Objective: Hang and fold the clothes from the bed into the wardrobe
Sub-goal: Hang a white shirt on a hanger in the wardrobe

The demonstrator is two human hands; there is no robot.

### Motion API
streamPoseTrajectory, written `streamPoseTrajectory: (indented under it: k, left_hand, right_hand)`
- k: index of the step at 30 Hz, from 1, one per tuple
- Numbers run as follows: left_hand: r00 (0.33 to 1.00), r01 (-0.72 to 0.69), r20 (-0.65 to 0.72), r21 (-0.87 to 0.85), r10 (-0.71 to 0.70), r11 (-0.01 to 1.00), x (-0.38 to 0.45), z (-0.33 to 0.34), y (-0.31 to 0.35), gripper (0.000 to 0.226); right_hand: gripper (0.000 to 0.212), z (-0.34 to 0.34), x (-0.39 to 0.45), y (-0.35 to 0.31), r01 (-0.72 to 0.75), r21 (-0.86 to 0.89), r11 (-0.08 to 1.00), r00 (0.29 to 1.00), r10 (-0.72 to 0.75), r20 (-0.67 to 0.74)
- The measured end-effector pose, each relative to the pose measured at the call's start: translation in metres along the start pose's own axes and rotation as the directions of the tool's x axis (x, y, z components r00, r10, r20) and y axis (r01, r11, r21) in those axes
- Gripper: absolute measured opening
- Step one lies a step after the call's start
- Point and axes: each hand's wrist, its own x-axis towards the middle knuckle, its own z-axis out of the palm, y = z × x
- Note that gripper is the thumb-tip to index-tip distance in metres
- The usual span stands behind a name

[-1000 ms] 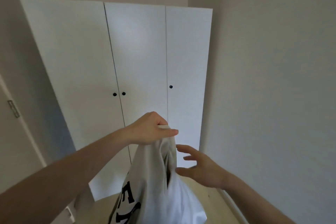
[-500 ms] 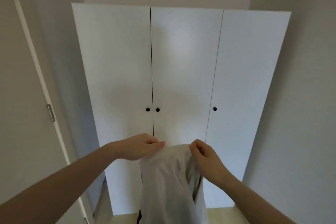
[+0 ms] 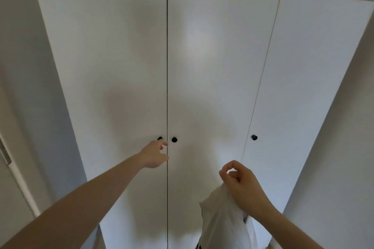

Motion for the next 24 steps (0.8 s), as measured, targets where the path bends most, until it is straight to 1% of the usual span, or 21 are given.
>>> streamPoseTrajectory:
  k: [2, 4, 8, 11, 12, 14, 18, 21, 24]
  left_hand:
    - [1.0, -0.007, -0.009, 0.013, 0.007, 1.0, 0.031, 0.009, 0.004, 0.063]
    - [1.0, -0.014, -0.014, 0.053, 0.014, 0.998, 0.057, 0.015, 0.007, 0.064]
    - [0.997, 0.006, 0.069, 0.206, -0.02, 0.979, 0.098, 0.025, 0.007, 0.068]
    - [0.996, 0.012, 0.083, 0.259, -0.035, 0.966, 0.12, 0.034, 0.004, 0.071]
    - [0.997, 0.005, 0.076, 0.271, -0.027, 0.963, 0.124, 0.037, 0.003, 0.068]
    - [1.0, -0.004, 0.017, 0.324, -0.001, 0.946, 0.129, 0.046, 0.002, 0.057]
    - [0.996, 0.005, -0.088, 0.414, 0.034, 0.91, 0.123, 0.06, 0.005, 0.044]
    - [0.988, -0.033, -0.119, 0.444, 0.095, 0.895, 0.108, 0.065, 0.006, 0.04]
    - [0.978, -0.103, -0.113, 0.468, 0.175, 0.878, 0.082, 0.07, 0.009, 0.029]
  right_hand:
    - [0.018, -0.003, 0.022, 0.015, -0.023, -0.013, 1.0, 1.0, 0.022, -0.007]
    - [0.015, -0.008, 0.043, 0.027, -0.051, -0.03, 0.998, 0.999, 0.051, 0.002]
    - [0.008, -0.02, 0.079, 0.047, -0.106, -0.008, 0.994, 0.994, 0.107, 0.037]
    - [0.022, -0.032, 0.099, 0.064, -0.143, -0.025, 0.989, 0.988, 0.144, 0.061]
    - [0.025, -0.036, 0.103, 0.069, -0.159, -0.029, 0.987, 0.984, 0.161, 0.076]
    - [0.028, -0.043, 0.107, 0.076, -0.185, -0.043, 0.982, 0.975, 0.188, 0.114]
    - [0.028, -0.055, 0.102, 0.083, -0.161, -0.136, 0.978, 0.97, 0.182, 0.159]
    - [0.031, -0.061, 0.089, 0.085, -0.172, -0.166, 0.971, 0.966, 0.2, 0.164]
    - [0.033, -0.063, 0.07, 0.082, -0.179, -0.18, 0.967, 0.971, 0.204, 0.128]
